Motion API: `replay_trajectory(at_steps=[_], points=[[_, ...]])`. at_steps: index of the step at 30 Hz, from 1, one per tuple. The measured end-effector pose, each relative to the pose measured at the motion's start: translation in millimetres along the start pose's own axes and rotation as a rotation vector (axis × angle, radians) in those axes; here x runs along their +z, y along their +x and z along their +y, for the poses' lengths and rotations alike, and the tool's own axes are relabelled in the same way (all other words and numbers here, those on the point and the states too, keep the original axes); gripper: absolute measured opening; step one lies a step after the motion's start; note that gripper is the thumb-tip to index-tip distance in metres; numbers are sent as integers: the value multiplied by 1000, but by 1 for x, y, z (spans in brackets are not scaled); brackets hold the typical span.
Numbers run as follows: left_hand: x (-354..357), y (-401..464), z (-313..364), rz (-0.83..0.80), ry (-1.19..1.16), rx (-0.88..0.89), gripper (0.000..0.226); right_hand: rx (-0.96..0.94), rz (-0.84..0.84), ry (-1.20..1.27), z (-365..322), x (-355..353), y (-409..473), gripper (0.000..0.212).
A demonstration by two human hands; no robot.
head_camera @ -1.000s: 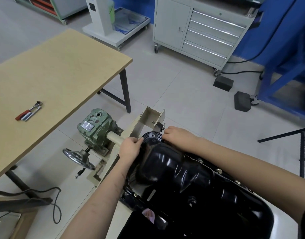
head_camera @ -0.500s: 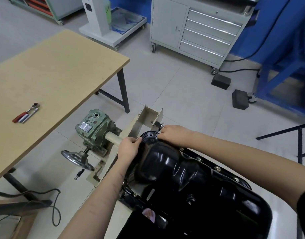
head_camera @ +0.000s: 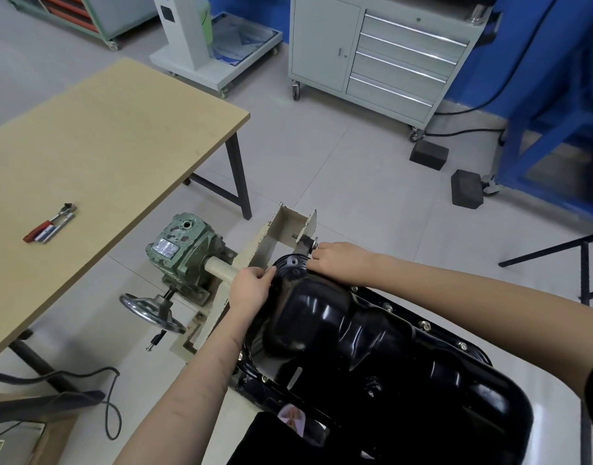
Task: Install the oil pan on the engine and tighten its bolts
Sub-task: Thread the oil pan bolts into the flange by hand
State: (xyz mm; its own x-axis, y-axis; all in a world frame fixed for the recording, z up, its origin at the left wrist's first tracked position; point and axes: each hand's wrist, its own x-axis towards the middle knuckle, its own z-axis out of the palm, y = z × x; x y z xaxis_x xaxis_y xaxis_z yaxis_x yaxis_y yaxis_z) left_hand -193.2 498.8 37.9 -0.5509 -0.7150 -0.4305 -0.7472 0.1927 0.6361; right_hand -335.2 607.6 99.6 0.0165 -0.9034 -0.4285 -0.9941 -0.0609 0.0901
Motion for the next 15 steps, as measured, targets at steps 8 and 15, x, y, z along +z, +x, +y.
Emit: replay_trajectory(at_steps=[8,15], points=[[-1,2,-1,-23,11,-15,39,21,3,-35,-4,0,0,27],[-4,4,-1,-47,5,7,48,34,19,82,0,1,-2,27]])
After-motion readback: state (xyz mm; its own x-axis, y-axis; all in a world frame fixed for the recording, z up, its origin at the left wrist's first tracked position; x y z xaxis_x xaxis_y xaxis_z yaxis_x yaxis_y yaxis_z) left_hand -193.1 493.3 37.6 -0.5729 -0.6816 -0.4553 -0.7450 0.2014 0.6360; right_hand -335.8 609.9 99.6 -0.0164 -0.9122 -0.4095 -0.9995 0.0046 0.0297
